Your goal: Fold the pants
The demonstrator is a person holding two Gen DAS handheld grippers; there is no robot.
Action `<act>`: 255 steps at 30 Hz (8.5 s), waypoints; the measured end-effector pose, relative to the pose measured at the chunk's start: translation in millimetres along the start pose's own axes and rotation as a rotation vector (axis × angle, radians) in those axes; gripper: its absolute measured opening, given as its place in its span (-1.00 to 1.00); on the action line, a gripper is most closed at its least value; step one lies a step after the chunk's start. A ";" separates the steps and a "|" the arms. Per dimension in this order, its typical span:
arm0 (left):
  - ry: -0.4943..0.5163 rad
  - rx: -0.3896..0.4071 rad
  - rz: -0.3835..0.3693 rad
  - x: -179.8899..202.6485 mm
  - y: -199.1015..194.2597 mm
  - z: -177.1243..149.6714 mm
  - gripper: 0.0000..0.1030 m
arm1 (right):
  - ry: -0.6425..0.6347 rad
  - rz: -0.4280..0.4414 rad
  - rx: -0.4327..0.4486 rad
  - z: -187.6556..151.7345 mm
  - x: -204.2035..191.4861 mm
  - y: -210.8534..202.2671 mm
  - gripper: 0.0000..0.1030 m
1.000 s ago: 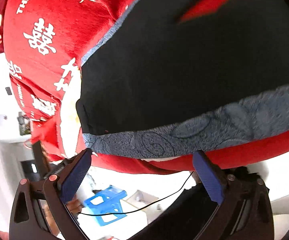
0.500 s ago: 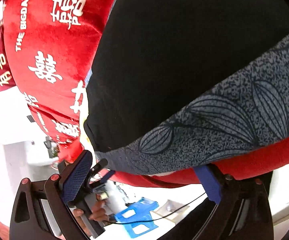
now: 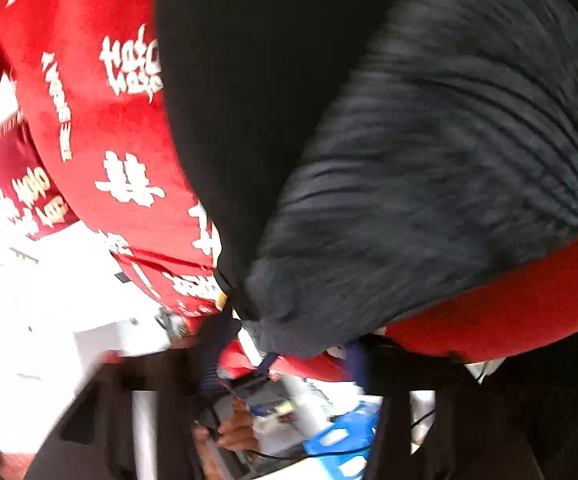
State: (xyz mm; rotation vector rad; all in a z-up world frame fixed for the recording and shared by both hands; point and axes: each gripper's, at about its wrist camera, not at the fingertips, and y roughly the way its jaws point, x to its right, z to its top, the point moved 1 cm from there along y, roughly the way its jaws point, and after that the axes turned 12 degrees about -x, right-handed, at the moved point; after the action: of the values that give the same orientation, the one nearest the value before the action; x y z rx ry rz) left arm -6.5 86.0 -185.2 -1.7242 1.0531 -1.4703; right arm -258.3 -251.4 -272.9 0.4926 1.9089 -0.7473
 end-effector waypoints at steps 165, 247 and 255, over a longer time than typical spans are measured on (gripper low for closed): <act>0.478 0.080 0.592 491.5 260.8 118.6 0.86 | -0.497 -1.206 0.120 408.2 -180.4 -268.7 -0.20; 0.436 0.146 0.600 300.7 144.6 226.5 0.93 | -0.589 -0.946 -0.043 272.2 -224.7 34.2 -0.39; 0.340 0.150 0.616 261.4 125.7 248.4 0.93 | -0.539 -1.068 0.090 317.0 -217.7 9.1 -0.54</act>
State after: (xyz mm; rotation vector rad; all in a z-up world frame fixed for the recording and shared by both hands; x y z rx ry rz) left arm 231.2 -211.6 -212.2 -0.9322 1.4446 -1.4011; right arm 47.8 -465.6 -181.0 -0.7069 1.5213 -1.4571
